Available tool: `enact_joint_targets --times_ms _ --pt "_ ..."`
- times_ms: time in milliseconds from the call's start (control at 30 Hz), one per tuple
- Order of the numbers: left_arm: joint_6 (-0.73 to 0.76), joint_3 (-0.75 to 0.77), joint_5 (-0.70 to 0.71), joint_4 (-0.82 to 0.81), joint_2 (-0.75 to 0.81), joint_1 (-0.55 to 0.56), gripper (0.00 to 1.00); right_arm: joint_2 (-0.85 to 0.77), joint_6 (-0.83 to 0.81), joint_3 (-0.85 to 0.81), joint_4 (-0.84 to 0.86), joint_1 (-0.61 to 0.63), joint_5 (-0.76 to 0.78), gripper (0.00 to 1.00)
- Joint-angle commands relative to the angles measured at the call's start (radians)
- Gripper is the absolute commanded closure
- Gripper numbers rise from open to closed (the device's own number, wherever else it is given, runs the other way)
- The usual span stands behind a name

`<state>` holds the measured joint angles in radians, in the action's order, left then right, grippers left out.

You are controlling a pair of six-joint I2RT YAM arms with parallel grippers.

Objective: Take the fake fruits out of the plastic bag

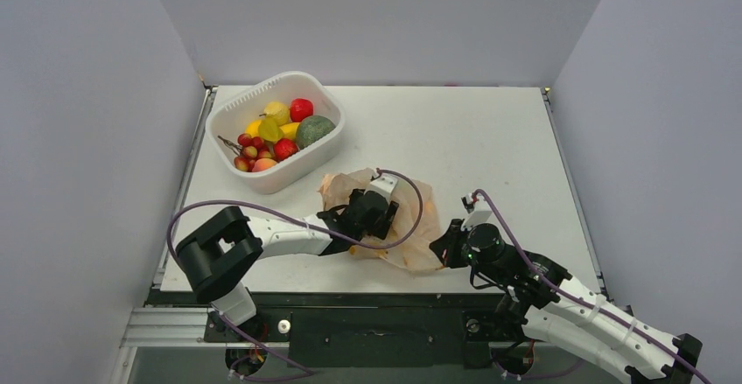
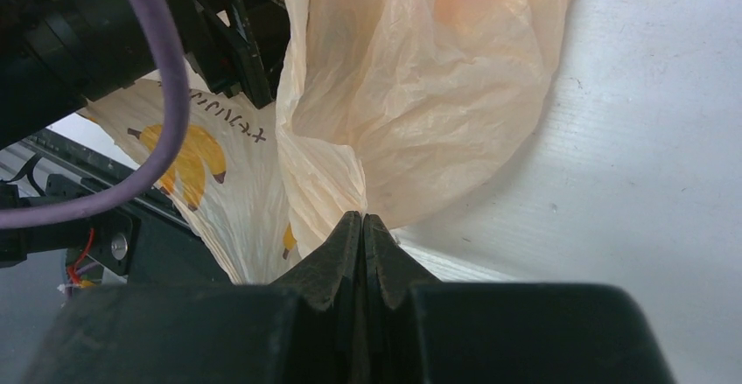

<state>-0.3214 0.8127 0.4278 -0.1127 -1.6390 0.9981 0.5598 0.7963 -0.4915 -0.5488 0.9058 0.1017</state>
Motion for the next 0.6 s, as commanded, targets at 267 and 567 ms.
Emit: enact_joint_targets --times_ms 267,567 --pt "-0.166 0.085 -0.217 0.123 0.263 -0.020 1.00 0.017 0.010 -0.057 0.017 0.007 0.197 1.00" --pt "-0.289 0.138 -0.764 0.186 0.462 -0.116 1.00 0.126 0.011 -0.167 -0.007 -0.132 0.323 1.00"
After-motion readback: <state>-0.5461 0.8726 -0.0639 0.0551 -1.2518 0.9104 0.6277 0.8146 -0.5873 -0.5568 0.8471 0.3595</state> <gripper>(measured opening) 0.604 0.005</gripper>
